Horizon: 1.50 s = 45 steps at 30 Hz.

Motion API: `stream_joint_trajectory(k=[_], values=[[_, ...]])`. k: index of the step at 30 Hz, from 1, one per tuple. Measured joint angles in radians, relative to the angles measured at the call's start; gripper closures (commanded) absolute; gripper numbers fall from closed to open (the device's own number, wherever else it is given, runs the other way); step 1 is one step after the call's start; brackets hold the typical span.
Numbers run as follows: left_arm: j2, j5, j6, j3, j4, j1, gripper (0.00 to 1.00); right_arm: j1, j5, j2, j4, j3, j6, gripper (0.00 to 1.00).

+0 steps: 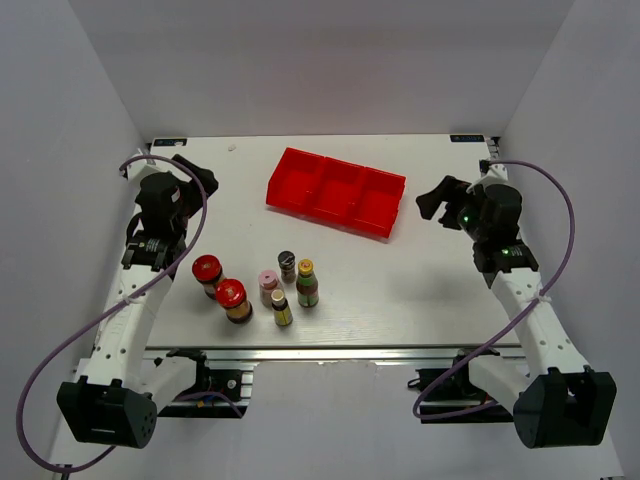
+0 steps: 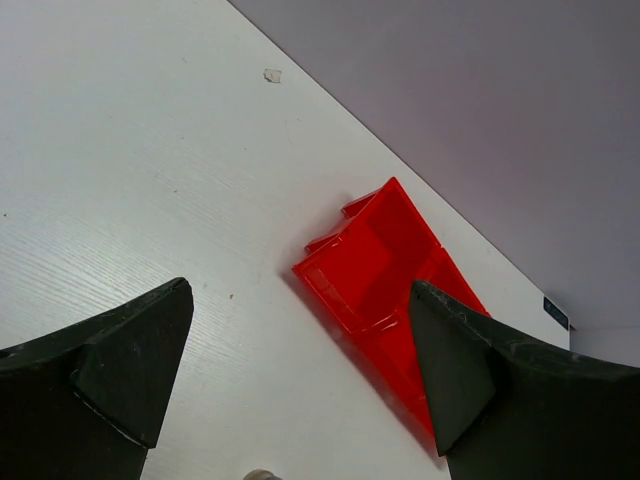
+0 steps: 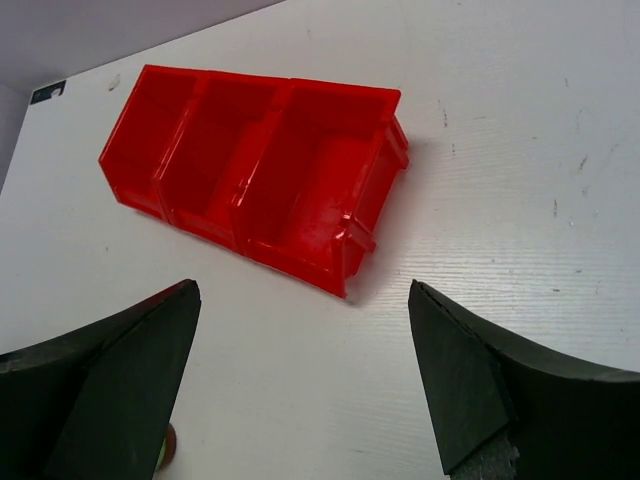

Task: Organize the condiment bottles

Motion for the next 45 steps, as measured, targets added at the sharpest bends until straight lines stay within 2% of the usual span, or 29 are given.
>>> stream_joint_trajectory(k=[6,8,12,20,24,29,37,45], values=[[0.008,0.045,-0.002,-0.014,0.021,0.000,0.02,0.018,-0.156,0.000,-0.006,0.010,-0.067,0.11],[0.023,0.067,-0.001,-0.017,0.029,0.000,0.02,0.106,-0.160,0.005,-0.013,0.013,-0.117,0.11],[0.073,0.091,0.006,-0.016,0.022,0.000,0.02,0.364,-0.195,0.051,-0.078,0.051,-0.235,0.11],[0.091,0.100,0.010,-0.016,0.004,0.000,0.02,0.597,-0.217,0.059,-0.115,0.053,-0.418,0.11],[0.091,0.102,0.014,-0.015,-0.004,0.000,0.02,0.727,-0.214,0.160,-0.134,0.093,-0.480,0.11],[0.090,0.108,0.017,-0.015,-0.020,0.000,0.02,0.770,-0.219,0.299,-0.133,0.161,-0.510,0.11],[0.040,0.127,0.024,-0.021,-0.010,0.000,0.02,0.848,-0.239,0.404,-0.080,0.195,-0.518,0.13],[0.019,0.126,0.024,-0.022,0.003,0.000,0.02,0.859,-0.178,0.478,-0.027,0.212,-0.489,0.19]])
